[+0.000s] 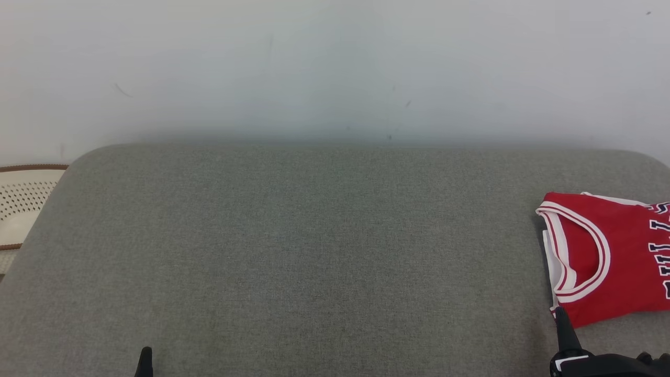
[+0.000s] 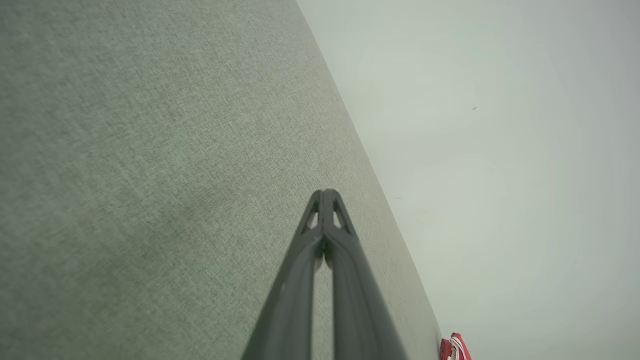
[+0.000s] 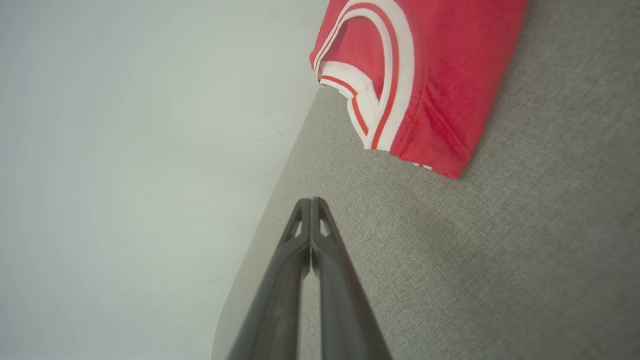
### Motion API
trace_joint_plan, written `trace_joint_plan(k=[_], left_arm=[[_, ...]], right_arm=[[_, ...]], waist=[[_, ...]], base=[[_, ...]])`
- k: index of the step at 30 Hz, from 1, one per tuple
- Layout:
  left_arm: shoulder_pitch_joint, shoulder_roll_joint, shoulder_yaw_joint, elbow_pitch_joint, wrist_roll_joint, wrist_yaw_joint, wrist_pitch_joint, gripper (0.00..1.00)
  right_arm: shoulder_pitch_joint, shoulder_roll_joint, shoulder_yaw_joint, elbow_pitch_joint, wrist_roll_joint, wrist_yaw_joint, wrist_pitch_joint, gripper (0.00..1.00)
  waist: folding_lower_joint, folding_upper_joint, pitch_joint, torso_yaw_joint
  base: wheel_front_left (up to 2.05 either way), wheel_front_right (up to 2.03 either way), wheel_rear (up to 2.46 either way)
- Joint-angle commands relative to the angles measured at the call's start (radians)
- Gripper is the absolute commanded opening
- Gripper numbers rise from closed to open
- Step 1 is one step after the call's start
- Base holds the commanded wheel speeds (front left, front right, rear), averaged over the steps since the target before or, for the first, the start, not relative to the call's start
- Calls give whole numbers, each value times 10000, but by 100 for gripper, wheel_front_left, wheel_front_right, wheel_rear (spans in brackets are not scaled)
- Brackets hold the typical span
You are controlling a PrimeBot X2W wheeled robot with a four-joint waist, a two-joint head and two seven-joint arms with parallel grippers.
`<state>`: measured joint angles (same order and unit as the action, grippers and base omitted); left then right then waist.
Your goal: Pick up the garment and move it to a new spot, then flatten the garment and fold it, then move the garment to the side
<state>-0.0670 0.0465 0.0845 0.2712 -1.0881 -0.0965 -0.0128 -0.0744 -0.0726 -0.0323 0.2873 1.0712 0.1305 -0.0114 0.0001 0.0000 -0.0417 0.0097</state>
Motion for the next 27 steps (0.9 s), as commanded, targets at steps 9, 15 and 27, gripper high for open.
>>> trace_joint_plan(k=[9, 15, 27], left_arm=[[-296, 48, 93, -77, -1151, -125, 277, 0], [-389, 50, 129, -68, -1836, -179, 444, 0], [-473, 53, 186, -52, -2933, -236, 722, 0]], right_arm=[[-267, 48, -209, -124, 1184, 2, 285, 0], [-337, 79, -324, -146, 1891, 3, 452, 0], [-423, 128, -508, -180, 2994, 3, 730, 0]], waist=[[-1, 0, 73, -16], [-1, 0, 126, -27], [-1, 0, 217, -47]], base=[[0, 0, 0], [0, 0, 0], [0, 0, 0]])
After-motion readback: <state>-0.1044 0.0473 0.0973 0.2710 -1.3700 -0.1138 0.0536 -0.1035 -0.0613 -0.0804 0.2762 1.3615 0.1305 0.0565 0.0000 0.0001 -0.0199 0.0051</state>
